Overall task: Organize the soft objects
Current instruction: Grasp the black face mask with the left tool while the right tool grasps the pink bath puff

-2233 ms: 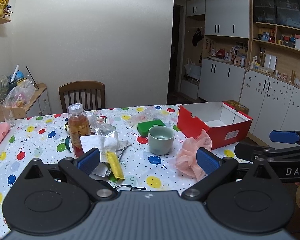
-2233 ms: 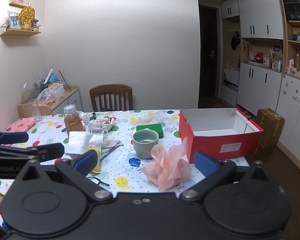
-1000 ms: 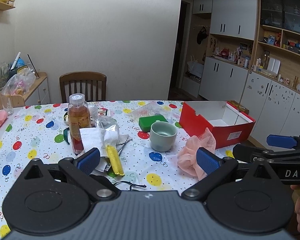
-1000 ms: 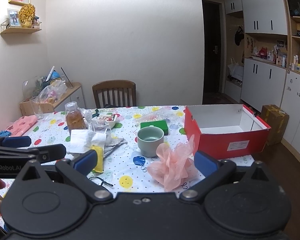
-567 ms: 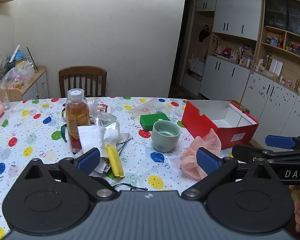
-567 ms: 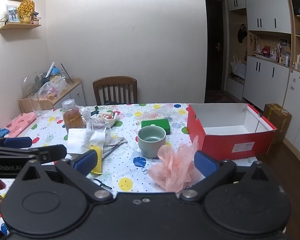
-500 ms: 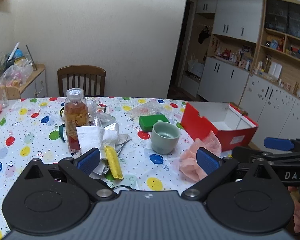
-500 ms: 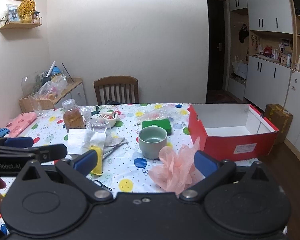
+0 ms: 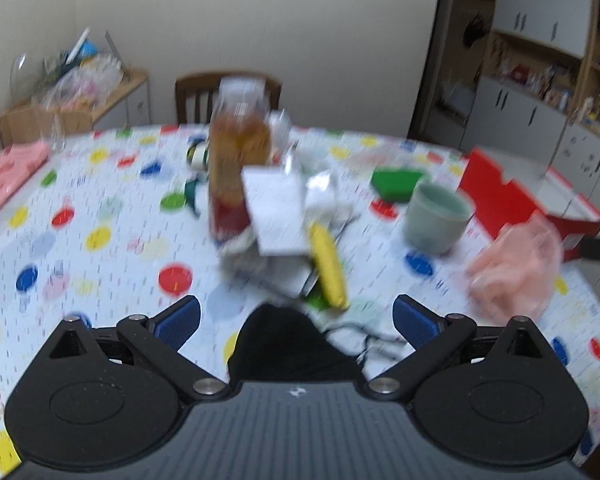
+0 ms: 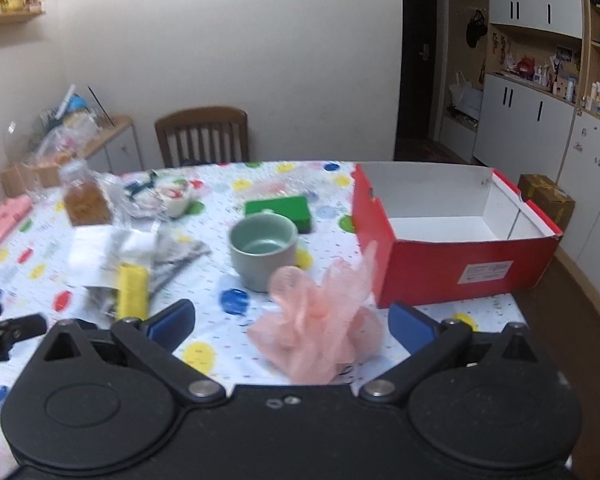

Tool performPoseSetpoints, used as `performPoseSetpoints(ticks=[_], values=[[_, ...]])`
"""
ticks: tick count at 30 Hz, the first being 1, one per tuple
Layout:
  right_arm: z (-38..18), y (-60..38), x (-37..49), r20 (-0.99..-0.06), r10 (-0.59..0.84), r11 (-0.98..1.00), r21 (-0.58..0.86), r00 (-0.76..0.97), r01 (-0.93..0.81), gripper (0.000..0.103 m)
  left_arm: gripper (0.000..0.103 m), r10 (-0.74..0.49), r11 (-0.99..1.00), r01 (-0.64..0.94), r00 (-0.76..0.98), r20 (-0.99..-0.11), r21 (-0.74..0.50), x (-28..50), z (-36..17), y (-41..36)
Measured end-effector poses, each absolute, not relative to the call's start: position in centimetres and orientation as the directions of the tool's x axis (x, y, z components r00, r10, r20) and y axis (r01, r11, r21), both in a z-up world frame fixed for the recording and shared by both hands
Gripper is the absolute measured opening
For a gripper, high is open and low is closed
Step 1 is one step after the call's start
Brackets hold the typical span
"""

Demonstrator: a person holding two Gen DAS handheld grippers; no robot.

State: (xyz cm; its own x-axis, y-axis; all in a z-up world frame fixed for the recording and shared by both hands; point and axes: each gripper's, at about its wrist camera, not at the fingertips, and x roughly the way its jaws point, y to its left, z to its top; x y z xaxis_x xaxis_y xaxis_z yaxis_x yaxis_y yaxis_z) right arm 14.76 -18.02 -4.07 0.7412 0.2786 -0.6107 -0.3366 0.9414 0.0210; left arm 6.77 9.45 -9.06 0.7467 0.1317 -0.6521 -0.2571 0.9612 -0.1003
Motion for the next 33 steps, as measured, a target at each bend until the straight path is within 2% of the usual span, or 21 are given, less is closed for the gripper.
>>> performPoseSetpoints(ticks=[7,12,19,24,26,31,33], values=[[-6.8,-17.8,18.7,-0.676,0.248,0.941,-0.002,0.694,-0.339,0.103,0.102,0.136,0.933,-0.337,0.649,-0.749,-0.123,8.2,-13.3,11.0],[-9.3,-16.5,20.4,-0.711,0.222,0.928,-0.056,0.667,-0.369,0.103,0.102,0.158,0.932,-0.353,0.612,-0.775,-0.089,8.9,-14.9,11.0],[-11.9,-15.4,22.5,-0.750,0.190,0.906,-0.115,0.634,-0.406,0.100,0.086,0.170,0.941,-0.336,0.591,-0.788,-0.048,9.7,-16.0,10.6],[-12.7,-15.2,23.5,-0.766,0.175,0.902,-0.127,0.619,-0.412,0.085,0.066,0.138,0.949,-0.308,0.602,-0.786,-0.069,9.9,-16.1,10.4],[-12.9,-15.3,23.7,-0.770,0.178,0.902,-0.122,0.613,-0.415,0.078,0.062,0.139,0.949,-0.308,0.606,-0.783,-0.070,9.8,-16.0,10.3],[-12.9,-15.6,23.6,-0.773,0.186,0.903,-0.109,0.606,-0.416,0.059,0.034,0.132,0.941,-0.324,0.619,-0.774,-0.098,9.5,-15.6,10.5],[-12.9,-15.7,23.5,-0.771,0.185,0.903,-0.111,0.609,-0.415,0.053,0.032,0.134,0.940,-0.327,0.618,-0.774,-0.098,9.4,-15.4,10.5]])
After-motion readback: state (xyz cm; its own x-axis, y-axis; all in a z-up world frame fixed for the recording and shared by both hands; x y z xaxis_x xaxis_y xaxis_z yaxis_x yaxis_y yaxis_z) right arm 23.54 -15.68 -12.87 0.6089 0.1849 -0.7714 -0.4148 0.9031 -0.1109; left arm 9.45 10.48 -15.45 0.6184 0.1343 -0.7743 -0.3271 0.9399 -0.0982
